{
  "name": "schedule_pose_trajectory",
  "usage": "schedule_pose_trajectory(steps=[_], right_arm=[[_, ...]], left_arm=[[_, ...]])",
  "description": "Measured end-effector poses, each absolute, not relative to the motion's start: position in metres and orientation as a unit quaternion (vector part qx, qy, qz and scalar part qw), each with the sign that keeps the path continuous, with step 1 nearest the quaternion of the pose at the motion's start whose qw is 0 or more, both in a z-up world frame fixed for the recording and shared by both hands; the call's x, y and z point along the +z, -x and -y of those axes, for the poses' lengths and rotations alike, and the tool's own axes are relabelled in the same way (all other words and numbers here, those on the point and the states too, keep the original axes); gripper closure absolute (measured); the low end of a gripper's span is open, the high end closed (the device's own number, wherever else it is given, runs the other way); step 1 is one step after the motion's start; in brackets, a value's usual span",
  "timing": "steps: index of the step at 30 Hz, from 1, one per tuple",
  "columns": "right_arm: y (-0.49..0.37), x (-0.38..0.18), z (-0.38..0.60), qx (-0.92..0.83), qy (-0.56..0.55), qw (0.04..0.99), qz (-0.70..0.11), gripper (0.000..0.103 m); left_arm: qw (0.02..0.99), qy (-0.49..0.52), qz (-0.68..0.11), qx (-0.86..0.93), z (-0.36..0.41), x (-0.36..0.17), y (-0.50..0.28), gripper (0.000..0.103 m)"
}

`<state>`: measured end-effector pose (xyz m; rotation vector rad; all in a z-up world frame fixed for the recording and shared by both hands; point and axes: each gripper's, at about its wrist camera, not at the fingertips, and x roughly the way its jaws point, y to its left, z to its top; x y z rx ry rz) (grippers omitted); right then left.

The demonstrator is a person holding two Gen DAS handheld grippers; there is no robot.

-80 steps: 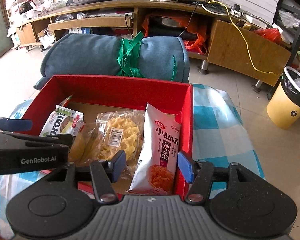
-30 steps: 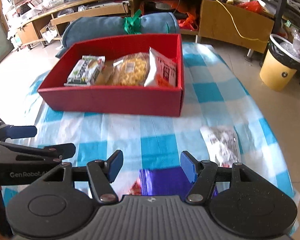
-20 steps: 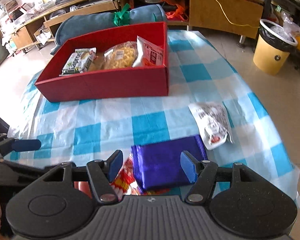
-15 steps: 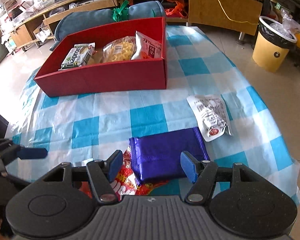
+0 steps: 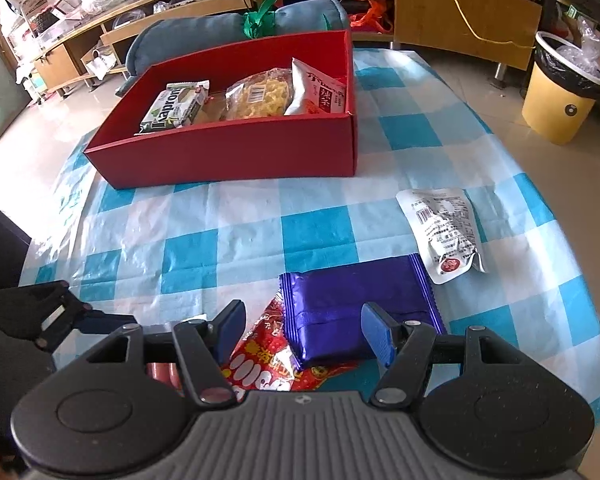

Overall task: Organize snacks
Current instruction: 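Move the right tool over the purple foil bag while the left tool reaches the sausage pack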

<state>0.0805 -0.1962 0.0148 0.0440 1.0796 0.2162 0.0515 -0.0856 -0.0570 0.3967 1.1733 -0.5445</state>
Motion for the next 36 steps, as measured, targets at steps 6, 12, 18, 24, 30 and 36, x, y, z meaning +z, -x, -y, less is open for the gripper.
schedule_pose_trajectory(steps=[6, 12, 18, 24, 30, 36], right_arm=[[-0.082, 0.014, 0.196, 0.105, -0.023, 0.851, -0.515, 0.044], [-0.084, 0.015, 0.196, 0.103, -0.025, 0.851, -0.515, 0.044], [-0.083, 0.013, 0.2, 0.102, -0.039, 0.846, -0.521, 0.044], [-0.086, 0.013, 0.216, 0.074, -0.069, 0.847, -0.522, 0.044], [-0.097, 0.005, 0.22, 0.051, -0.077, 0.839, -0.537, 0.043], [-0.096, 0.0, 0.242, 0.022, -0.139, 0.823, -0.551, 0.043]], left_arm=[[0.78, -0.186, -0.544, -0.248, 0.084, -0.064, -0.068, 0.01], [0.792, -0.162, -0.546, -0.219, 0.07, -0.058, -0.059, 0.026], [0.801, -0.099, -0.561, -0.183, 0.046, -0.052, -0.061, 0.036], [0.803, -0.09, -0.563, -0.171, 0.041, -0.051, -0.06, 0.036], [0.802, -0.091, -0.566, -0.17, 0.048, -0.057, -0.064, 0.024], [0.804, -0.084, -0.565, -0.164, 0.046, -0.057, -0.064, 0.029]])
